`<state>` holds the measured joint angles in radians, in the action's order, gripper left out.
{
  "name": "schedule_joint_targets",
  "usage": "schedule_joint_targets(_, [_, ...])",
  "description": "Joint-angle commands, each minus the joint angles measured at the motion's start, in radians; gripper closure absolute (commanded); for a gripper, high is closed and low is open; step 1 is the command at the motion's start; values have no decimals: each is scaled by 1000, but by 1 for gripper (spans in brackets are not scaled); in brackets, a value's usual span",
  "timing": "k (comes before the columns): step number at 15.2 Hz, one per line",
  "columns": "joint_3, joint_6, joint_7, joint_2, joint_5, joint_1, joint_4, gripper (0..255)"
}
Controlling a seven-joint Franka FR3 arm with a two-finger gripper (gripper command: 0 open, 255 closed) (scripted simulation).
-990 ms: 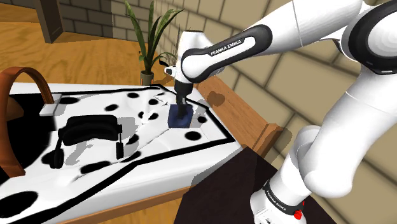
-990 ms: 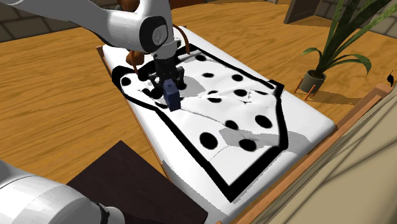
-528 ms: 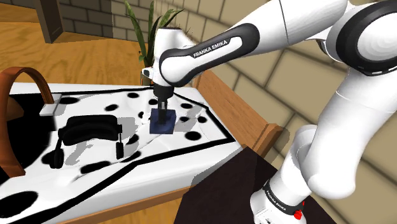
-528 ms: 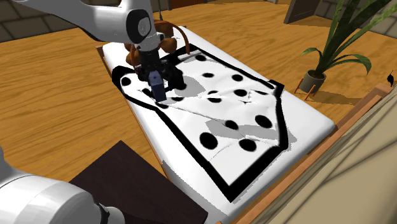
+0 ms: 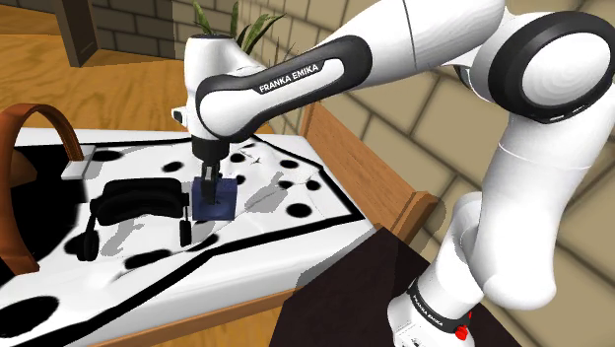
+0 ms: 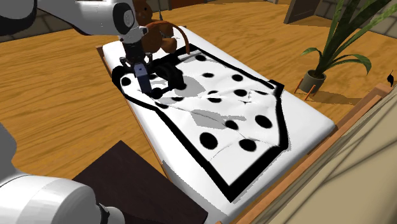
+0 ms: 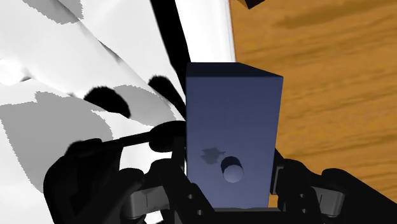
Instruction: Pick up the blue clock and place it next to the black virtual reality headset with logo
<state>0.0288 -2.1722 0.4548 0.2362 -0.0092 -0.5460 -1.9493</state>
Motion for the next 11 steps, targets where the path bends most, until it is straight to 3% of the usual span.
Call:
schedule_joint_targets(1, [14,24,-42,45,-5,-25,68,255])
schedule_joint_targets(4, [27,52,-86,104,-12,-55,155,255])
schedule_joint_targets(11, [25,-27,-89,148,-15,-56,121,255])
